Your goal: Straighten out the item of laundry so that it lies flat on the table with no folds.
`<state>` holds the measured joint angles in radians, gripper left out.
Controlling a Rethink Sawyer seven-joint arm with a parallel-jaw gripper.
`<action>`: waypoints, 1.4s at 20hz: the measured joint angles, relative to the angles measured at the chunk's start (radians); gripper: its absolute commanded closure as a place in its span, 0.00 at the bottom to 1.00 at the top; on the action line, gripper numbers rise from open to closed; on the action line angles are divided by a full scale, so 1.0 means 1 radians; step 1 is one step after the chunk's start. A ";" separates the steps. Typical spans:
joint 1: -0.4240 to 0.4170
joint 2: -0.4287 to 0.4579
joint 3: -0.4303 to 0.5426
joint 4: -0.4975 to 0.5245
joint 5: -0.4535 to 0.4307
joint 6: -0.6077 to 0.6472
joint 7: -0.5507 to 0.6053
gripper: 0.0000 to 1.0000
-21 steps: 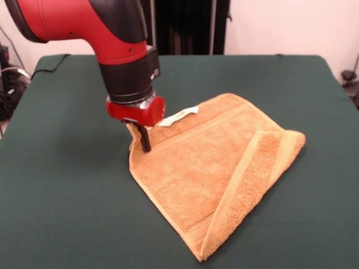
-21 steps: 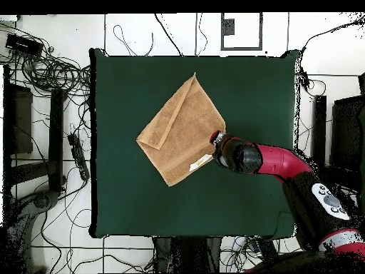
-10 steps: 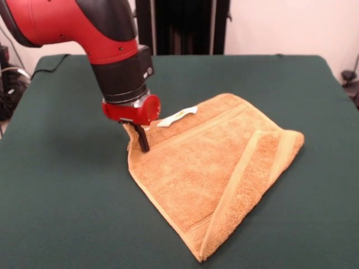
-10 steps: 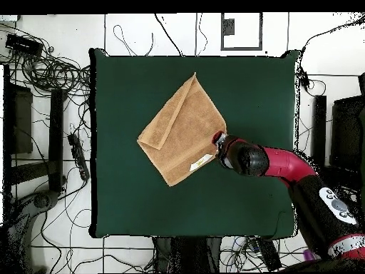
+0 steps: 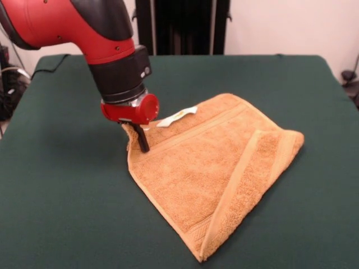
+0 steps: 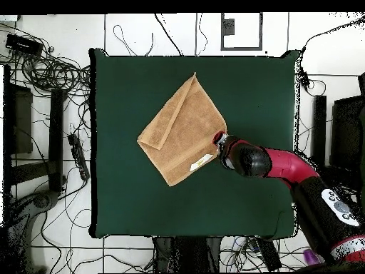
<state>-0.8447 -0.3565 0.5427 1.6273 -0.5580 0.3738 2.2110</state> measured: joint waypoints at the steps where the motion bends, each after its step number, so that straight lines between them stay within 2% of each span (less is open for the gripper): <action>1: -0.003 0.001 0.003 0.000 -0.001 0.001 0.000 1.00; 28: -0.122 0.048 0.117 0.001 -0.063 0.067 0.000 1.00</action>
<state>-0.9667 -0.3081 0.6595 1.6282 -0.6212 0.4404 2.2108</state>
